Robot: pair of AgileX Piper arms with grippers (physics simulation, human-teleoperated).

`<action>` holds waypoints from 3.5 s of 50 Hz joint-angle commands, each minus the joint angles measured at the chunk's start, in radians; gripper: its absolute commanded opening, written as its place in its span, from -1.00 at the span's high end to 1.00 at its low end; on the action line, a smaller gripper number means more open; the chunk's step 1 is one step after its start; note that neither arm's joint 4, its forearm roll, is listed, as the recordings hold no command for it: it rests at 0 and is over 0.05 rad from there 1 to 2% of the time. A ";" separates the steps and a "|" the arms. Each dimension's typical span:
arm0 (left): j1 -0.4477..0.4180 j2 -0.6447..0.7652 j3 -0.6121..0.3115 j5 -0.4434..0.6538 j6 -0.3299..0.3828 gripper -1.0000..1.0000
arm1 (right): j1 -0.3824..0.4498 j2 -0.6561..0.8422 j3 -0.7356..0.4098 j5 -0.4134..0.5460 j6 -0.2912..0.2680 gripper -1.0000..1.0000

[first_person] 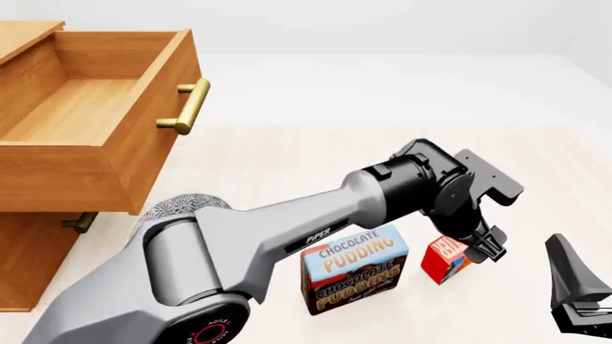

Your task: Put the butter at the back in the top drawer of the cabinet and close it.

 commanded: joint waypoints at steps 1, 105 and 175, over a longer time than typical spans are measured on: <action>0.001 0.003 0.015 -0.012 -0.006 -1.00 | 0.000 0.000 0.000 0.000 0.000 -1.00; 0.004 0.033 0.084 -0.065 -0.052 -1.00 | 0.000 0.000 0.000 0.000 0.000 -1.00; 0.000 0.049 0.117 -0.104 -0.083 -1.00 | 0.000 0.000 0.000 0.000 0.000 -1.00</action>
